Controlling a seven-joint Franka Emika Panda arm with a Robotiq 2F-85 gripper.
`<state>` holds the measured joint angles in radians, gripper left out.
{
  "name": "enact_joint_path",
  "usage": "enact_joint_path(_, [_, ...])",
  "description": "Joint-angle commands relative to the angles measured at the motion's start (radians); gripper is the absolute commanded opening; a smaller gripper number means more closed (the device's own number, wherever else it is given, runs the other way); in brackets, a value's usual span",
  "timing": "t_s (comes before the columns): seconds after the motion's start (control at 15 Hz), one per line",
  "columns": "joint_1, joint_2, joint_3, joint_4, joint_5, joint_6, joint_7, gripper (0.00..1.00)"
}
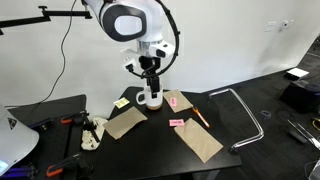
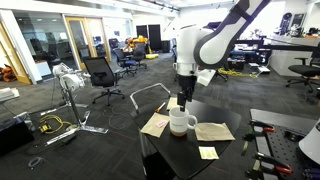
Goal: Move the white mug forward
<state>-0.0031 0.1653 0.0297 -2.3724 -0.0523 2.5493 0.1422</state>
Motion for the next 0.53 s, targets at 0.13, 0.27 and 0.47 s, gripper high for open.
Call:
enact_joint_path(0.13, [0.016, 0.031, -0.012, 0.009, 0.005, 0.002, 0.005, 1.00])
enact_joint_path(0.27, [0.017, 0.039, -0.010, 0.006, 0.010, 0.016, 0.001, 1.00])
enact_joint_path(0.47, [0.018, 0.052, -0.009, 0.005, 0.016, 0.033, -0.004, 1.00])
